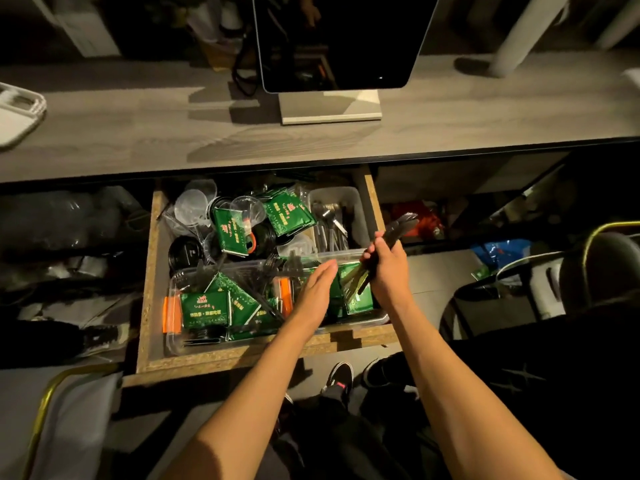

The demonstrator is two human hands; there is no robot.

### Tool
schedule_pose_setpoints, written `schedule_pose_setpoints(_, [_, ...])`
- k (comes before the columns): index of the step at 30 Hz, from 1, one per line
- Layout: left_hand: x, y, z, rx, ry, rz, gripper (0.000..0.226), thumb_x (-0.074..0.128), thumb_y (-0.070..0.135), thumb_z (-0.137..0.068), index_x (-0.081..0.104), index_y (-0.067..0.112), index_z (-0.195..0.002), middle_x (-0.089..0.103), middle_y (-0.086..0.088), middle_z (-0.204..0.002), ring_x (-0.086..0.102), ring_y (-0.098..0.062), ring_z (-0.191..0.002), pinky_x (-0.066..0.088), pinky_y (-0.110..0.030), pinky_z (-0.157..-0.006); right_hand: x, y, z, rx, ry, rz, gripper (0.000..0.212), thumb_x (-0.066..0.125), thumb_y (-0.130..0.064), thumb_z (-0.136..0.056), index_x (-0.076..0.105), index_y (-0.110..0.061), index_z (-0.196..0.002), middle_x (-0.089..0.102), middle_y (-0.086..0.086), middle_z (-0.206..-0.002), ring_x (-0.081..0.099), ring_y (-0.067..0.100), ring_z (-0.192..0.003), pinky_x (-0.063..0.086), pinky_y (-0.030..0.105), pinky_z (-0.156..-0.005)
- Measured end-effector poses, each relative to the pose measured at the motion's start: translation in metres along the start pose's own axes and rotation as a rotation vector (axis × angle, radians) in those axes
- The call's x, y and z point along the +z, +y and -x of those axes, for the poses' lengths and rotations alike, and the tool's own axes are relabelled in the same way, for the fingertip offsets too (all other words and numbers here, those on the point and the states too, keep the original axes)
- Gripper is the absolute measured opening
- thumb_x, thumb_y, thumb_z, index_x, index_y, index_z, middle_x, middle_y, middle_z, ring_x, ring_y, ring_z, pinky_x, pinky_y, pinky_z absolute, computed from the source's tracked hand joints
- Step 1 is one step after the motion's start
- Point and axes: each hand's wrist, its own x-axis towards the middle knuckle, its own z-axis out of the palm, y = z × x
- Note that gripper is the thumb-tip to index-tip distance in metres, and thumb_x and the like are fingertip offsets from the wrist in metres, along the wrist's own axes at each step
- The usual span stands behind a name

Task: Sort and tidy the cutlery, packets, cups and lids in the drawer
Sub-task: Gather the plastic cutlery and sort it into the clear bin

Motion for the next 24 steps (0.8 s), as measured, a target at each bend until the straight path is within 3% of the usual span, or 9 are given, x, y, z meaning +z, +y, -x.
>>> schedule_pose_setpoints(6, [0.022, 0.03, 0.014, -0.019, -0.109, -0.056, 0.052, 0.028, 0.049, -0.106, 0.044, 0.019, -0.145, 0.051, 0.002, -0.139, 0.05, -0.017, -0.127, 0.034, -0.033, -0.11, 0.007, -0.037, 0.03, 0.068, -0.185, -0.234, 0.002, 0.047, -0.011, -0.101, 0.048, -0.011, -0.103, 0.043, -0.001, -0.065, 0.04, 0.009, -0.053, 0.04, 0.022, -0.051])
schedule_pose_setpoints(8, [0.023, 0.037, 0.021, -0.115, -0.206, 0.005, 0.053, 0.027, 0.055, -0.104, 0.054, 0.016, -0.127, 0.067, -0.011, -0.103, 0.069, -0.024, -0.087, 0.059, -0.04, -0.082, 0.006, -0.044, 0.04, 0.082, -0.226, -0.147, 0.004, 0.048, -0.013, -0.101, 0.047, -0.011, -0.104, 0.051, 0.001, -0.067, 0.048, 0.011, -0.056, 0.045, 0.024, -0.056])
schedule_pose_setpoints(9, [0.022, 0.039, 0.024, -0.148, -0.243, 0.043, 0.053, 0.029, 0.056, -0.103, 0.056, 0.012, -0.116, 0.064, -0.01, -0.082, 0.065, -0.022, -0.066, 0.058, -0.034, -0.061, 0.004, -0.048, 0.042, 0.063, -0.236, -0.052, 0.005, 0.049, -0.015, -0.101, 0.049, -0.01, -0.103, 0.057, 0.003, -0.07, 0.053, 0.013, -0.06, 0.048, 0.026, -0.061])
schedule_pose_setpoints(11, [0.022, 0.045, 0.03, -0.18, -0.264, 0.076, 0.052, 0.035, 0.057, -0.102, 0.054, 0.008, -0.101, 0.055, -0.002, -0.066, 0.05, -0.015, -0.049, 0.043, -0.025, -0.043, -0.001, -0.055, 0.044, 0.001, -0.243, 0.213, 0.013, 0.048, -0.02, -0.101, 0.053, -0.009, -0.097, 0.068, 0.005, -0.079, 0.062, 0.017, -0.071, 0.051, 0.031, -0.067])
schedule_pose_setpoints(14, [0.029, 0.058, 0.036, -0.174, -0.259, 0.123, 0.043, 0.047, 0.049, -0.1, 0.054, 0.006, -0.103, 0.053, -0.001, -0.067, 0.043, -0.011, -0.046, 0.034, -0.02, -0.036, -0.007, -0.06, 0.046, 0.033, -0.292, 0.361, 0.021, 0.046, -0.028, -0.102, 0.058, -0.014, -0.092, 0.073, 0.004, -0.09, 0.066, 0.024, -0.087, 0.052, 0.039, -0.08])
schedule_pose_setpoints(18, [0.043, 0.07, 0.036, -0.155, -0.203, 0.068, 0.018, 0.054, 0.026, -0.102, 0.054, 0.014, -0.116, 0.054, -0.008, -0.079, 0.054, -0.015, -0.048, 0.046, -0.024, -0.039, -0.012, -0.063, 0.04, 0.262, -0.433, 0.069, 0.023, 0.044, -0.027, -0.103, 0.059, -0.011, -0.109, 0.073, 0.012, -0.102, 0.067, 0.026, -0.098, 0.049, 0.042, -0.099])
schedule_pose_setpoints(20, [0.047, 0.067, 0.037, -0.166, -0.164, 0.2, 0.012, 0.051, 0.016, -0.103, 0.057, 0.011, -0.113, 0.06, -0.011, -0.079, 0.063, -0.02, -0.055, 0.054, -0.029, -0.047, -0.014, -0.06, 0.034, 0.295, -0.509, 0.148, 0.028, 0.041, -0.028, -0.104, 0.063, -0.012, -0.11, 0.073, 0.011, -0.099, 0.069, 0.021, -0.085, 0.054, 0.035, -0.087])
schedule_pose_setpoints(22, [0.049, 0.057, 0.035, -0.161, -0.111, 0.397, 0.013, 0.047, 0.006, -0.102, 0.058, 0.006, -0.11, 0.063, -0.01, -0.074, 0.063, -0.02, -0.057, 0.055, -0.03, -0.05, -0.016, -0.054, 0.03, 0.345, -0.589, 0.256, 0.034, 0.04, -0.033, -0.105, 0.069, -0.016, -0.1, 0.068, 0.01, -0.077, 0.057, 0.014, -0.052, 0.051, 0.025, -0.057])
schedule_pose_setpoints(24, [0.044, 0.043, 0.032, -0.152, -0.023, 0.617, 0.018, 0.042, -0.001, -0.102, 0.058, 0.005, -0.106, 0.061, -0.008, -0.07, 0.059, -0.016, -0.055, 0.052, -0.027, -0.049, -0.019, -0.045, 0.026, 0.399, -0.609, 0.273, 0.039, 0.041, -0.037, -0.104, 0.071, -0.019, -0.088, 0.057, 0.005, -0.062, 0.052, 0.014, -0.047, 0.047, 0.026, -0.05])
